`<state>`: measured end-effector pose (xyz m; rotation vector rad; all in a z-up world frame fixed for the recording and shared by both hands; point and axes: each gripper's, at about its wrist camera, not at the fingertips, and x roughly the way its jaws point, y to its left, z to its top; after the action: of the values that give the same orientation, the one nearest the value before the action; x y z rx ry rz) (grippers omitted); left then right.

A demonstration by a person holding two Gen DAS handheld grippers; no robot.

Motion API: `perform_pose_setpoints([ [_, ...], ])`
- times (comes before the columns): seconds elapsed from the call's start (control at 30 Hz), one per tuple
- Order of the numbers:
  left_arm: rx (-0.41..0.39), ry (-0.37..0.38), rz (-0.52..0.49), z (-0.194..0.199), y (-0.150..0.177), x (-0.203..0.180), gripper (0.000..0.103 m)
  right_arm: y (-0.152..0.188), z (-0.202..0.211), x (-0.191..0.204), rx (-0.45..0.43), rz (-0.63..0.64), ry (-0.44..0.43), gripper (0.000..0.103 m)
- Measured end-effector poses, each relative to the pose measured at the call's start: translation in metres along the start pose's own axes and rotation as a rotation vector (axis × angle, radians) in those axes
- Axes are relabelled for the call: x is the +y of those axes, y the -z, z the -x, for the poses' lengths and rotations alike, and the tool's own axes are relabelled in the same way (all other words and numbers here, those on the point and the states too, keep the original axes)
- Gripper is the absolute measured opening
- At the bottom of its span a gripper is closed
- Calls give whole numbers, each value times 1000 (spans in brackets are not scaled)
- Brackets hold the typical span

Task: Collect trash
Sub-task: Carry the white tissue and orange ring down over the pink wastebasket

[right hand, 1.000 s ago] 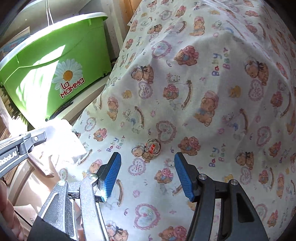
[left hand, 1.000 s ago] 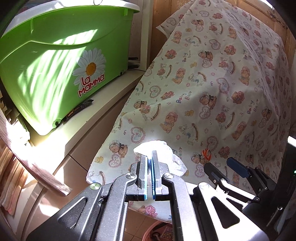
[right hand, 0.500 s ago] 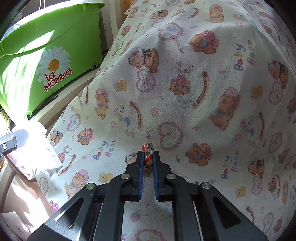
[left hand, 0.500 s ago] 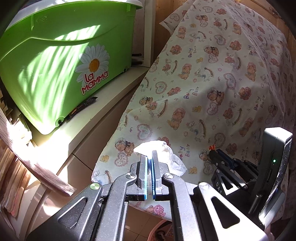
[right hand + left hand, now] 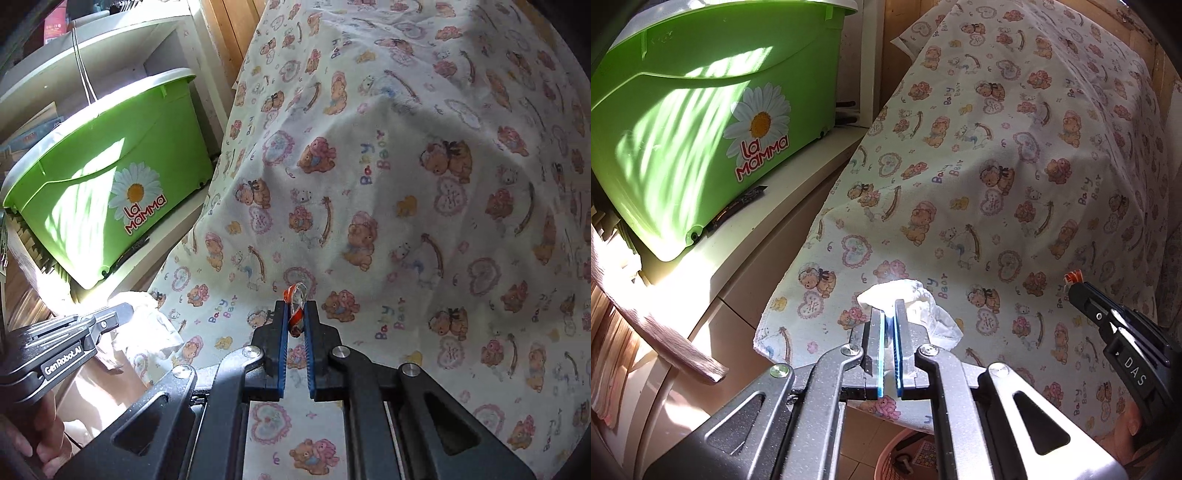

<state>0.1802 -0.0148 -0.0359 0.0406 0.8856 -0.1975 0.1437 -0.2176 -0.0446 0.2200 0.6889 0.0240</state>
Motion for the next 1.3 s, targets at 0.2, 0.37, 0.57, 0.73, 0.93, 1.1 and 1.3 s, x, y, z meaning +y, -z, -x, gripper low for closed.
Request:
perform_pose_setpoints([
  [0.2,-2,32,-25,3,2,-8,3,10,19,-4,9,41,57,9],
  [0.37,-2,33,-54,7,11,-18,3,21,50,-7,-21,50,54,9],
  [0.57,-13,29,-101,17,25,-31,3,30,81,-6,-52,47,45,9],
  [0.73,-32,48,-139,35,45,-39,3,51,102,-5,-35,34,32,9],
  [0.93,17,69,-102,41,75,-31,3,80,110,4,61,74,42,9],
  [1.1,73,120,-97,46,100,-35,3,110,106,9,155,75,15,9],
  [1.3,204,157,-139,24,124,-54,3,138,100,14,228,68,-14,9],
])
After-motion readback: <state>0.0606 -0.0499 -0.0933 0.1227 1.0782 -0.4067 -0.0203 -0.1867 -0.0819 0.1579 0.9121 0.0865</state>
